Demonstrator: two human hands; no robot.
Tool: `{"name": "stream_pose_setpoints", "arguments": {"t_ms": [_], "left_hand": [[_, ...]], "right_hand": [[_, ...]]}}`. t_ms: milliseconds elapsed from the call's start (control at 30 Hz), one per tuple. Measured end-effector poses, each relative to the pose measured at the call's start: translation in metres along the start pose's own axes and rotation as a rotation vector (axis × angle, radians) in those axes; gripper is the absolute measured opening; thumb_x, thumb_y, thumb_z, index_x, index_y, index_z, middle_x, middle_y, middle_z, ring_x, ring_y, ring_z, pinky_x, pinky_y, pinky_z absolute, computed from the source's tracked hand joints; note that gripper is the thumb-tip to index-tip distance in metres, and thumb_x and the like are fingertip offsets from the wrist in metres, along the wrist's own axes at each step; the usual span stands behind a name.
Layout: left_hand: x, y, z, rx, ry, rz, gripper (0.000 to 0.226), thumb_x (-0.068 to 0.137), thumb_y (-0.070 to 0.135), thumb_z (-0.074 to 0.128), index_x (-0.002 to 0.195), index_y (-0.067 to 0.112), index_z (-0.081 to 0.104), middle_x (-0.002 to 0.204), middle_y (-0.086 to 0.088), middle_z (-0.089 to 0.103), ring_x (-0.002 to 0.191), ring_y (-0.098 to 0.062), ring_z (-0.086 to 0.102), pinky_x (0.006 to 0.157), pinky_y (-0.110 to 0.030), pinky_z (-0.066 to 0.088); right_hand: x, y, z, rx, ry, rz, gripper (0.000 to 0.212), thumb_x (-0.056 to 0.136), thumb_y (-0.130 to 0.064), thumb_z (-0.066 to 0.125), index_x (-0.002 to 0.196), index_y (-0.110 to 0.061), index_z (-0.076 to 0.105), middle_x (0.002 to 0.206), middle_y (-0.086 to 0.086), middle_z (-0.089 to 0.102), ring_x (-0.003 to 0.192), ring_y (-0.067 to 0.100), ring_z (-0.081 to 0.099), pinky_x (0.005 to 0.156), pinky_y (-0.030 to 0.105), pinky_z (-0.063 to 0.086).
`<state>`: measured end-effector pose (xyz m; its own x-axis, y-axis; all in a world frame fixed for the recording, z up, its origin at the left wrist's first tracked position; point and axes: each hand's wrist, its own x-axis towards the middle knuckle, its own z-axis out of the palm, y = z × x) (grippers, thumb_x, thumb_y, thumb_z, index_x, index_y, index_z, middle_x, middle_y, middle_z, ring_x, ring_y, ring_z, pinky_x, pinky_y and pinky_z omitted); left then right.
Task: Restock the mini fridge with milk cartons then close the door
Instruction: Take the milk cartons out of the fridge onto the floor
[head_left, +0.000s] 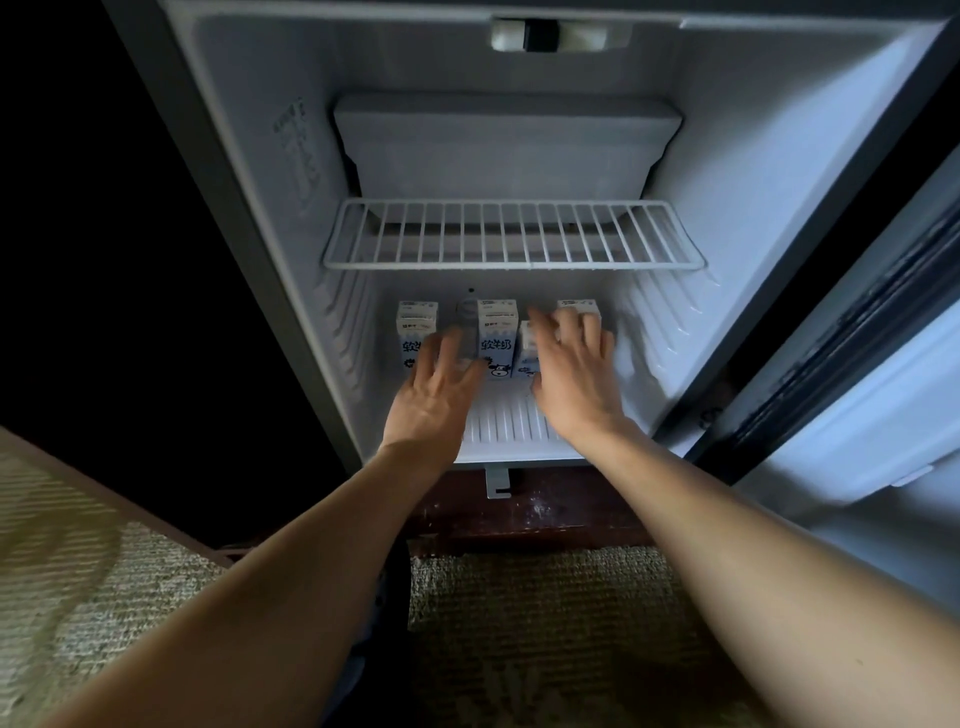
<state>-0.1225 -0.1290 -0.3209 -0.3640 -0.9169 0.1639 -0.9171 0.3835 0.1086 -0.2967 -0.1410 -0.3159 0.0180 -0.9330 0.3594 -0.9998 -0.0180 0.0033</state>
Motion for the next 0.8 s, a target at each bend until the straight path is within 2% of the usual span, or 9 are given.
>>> {"name": "stream_pose_setpoints", "arguments": {"t_ms": [67, 167, 233, 300, 367, 500, 633, 700, 800], "left_hand": [[-0.004, -0.001, 0.001, -0.016, -0.031, -0.031, 0.082, 0.073, -0.016, 0.057, 0.142, 0.023, 0.035, 0.151, -0.01, 0.019, 0.142, -0.031, 0.022, 0.09, -0.038, 0.055], [-0.008, -0.004, 0.002, -0.002, -0.038, -0.05, 0.08, 0.076, -0.013, 0.06, 0.144, 0.022, 0.035, 0.137, -0.007, 0.038, 0.129, -0.028, 0.039, 0.083, -0.038, 0.053], [-0.007, -0.006, 0.001, 0.09, -0.015, -0.009, 0.076, 0.078, -0.009, 0.063, 0.141, 0.023, 0.036, 0.13, -0.003, 0.046, 0.12, -0.026, 0.049, 0.08, -0.036, 0.051], [-0.006, -0.007, -0.004, 0.139, -0.01, -0.001, 0.07, 0.08, -0.005, 0.063, 0.137, 0.025, 0.035, 0.121, 0.0, 0.053, 0.1, -0.024, 0.062, 0.065, -0.033, 0.046], [-0.004, -0.004, -0.016, 0.141, -0.054, 0.005, 0.059, 0.086, -0.001, 0.059, 0.135, 0.022, 0.036, 0.115, 0.0, 0.056, 0.084, -0.025, 0.066, 0.058, -0.034, 0.041], [-0.004, -0.002, -0.048, 0.108, -0.169, 0.099, 0.046, 0.097, 0.021, 0.056, 0.139, 0.02, 0.039, 0.127, -0.004, 0.059, 0.094, -0.027, 0.067, 0.075, -0.038, 0.051], [-0.013, 0.013, -0.091, 0.211, -0.289, 0.279, 0.048, 0.095, 0.037, 0.059, 0.138, 0.023, 0.044, 0.135, 0.0, 0.059, 0.106, -0.022, 0.066, 0.086, -0.035, 0.054], [-0.023, 0.027, -0.111, 0.249, -0.278, 0.328, 0.048, 0.093, 0.04, 0.061, 0.136, 0.024, 0.046, 0.13, 0.002, 0.062, 0.104, -0.021, 0.067, 0.084, -0.036, 0.055], [-0.039, 0.05, -0.147, 0.261, -0.239, 0.343, 0.048, 0.092, 0.045, 0.061, 0.134, 0.025, 0.047, 0.12, 0.002, 0.066, 0.094, -0.021, 0.067, 0.077, -0.032, 0.052]], "right_hand": [[-0.002, 0.001, 0.003, -0.01, 0.058, 0.038, 0.067, 0.063, 0.0, 0.079, 0.125, -0.014, 0.058, 0.117, 0.013, 0.05, 0.108, 0.034, 0.046, 0.09, 0.042, 0.041], [-0.005, 0.003, 0.005, -0.042, 0.023, 0.012, 0.049, 0.064, -0.003, 0.081, 0.11, -0.014, 0.067, 0.118, 0.011, 0.051, 0.11, 0.033, 0.046, 0.091, 0.041, 0.041], [-0.007, 0.004, 0.002, -0.067, -0.042, -0.039, 0.047, 0.068, -0.007, 0.082, 0.112, -0.013, 0.066, 0.119, 0.009, 0.055, 0.113, 0.031, 0.048, 0.094, 0.039, 0.043], [-0.009, 0.005, -0.009, -0.062, -0.119, -0.08, 0.047, 0.075, -0.01, 0.081, 0.118, -0.012, 0.062, 0.12, 0.008, 0.059, 0.112, 0.029, 0.054, 0.094, 0.038, 0.048], [-0.014, 0.007, -0.029, -0.016, -0.196, -0.104, 0.04, 0.087, -0.012, 0.073, 0.124, -0.01, 0.056, 0.119, 0.008, 0.061, 0.103, 0.026, 0.064, 0.084, 0.037, 0.056], [-0.028, 0.008, -0.065, 0.028, -0.29, -0.17, 0.039, 0.093, -0.015, 0.068, 0.126, -0.005, 0.051, 0.115, 0.009, 0.058, 0.083, 0.022, 0.067, 0.071, 0.036, 0.059], [-0.051, 0.006, -0.104, 0.126, -0.335, -0.126, 0.036, 0.086, 0.002, 0.068, 0.118, -0.007, 0.052, 0.108, 0.004, 0.05, 0.07, 0.017, 0.058, 0.063, 0.037, 0.058], [-0.068, 0.007, -0.13, 0.175, -0.326, -0.13, 0.031, 0.086, -0.004, 0.071, 0.111, -0.009, 0.053, 0.106, 0.002, 0.047, 0.072, 0.017, 0.057, 0.063, 0.035, 0.054], [-0.099, 0.013, -0.171, 0.227, -0.288, -0.156, 0.022, 0.091, -0.017, 0.068, 0.1, -0.013, 0.048, 0.107, 0.002, 0.046, 0.073, 0.017, 0.054, 0.056, 0.024, 0.04]]}}
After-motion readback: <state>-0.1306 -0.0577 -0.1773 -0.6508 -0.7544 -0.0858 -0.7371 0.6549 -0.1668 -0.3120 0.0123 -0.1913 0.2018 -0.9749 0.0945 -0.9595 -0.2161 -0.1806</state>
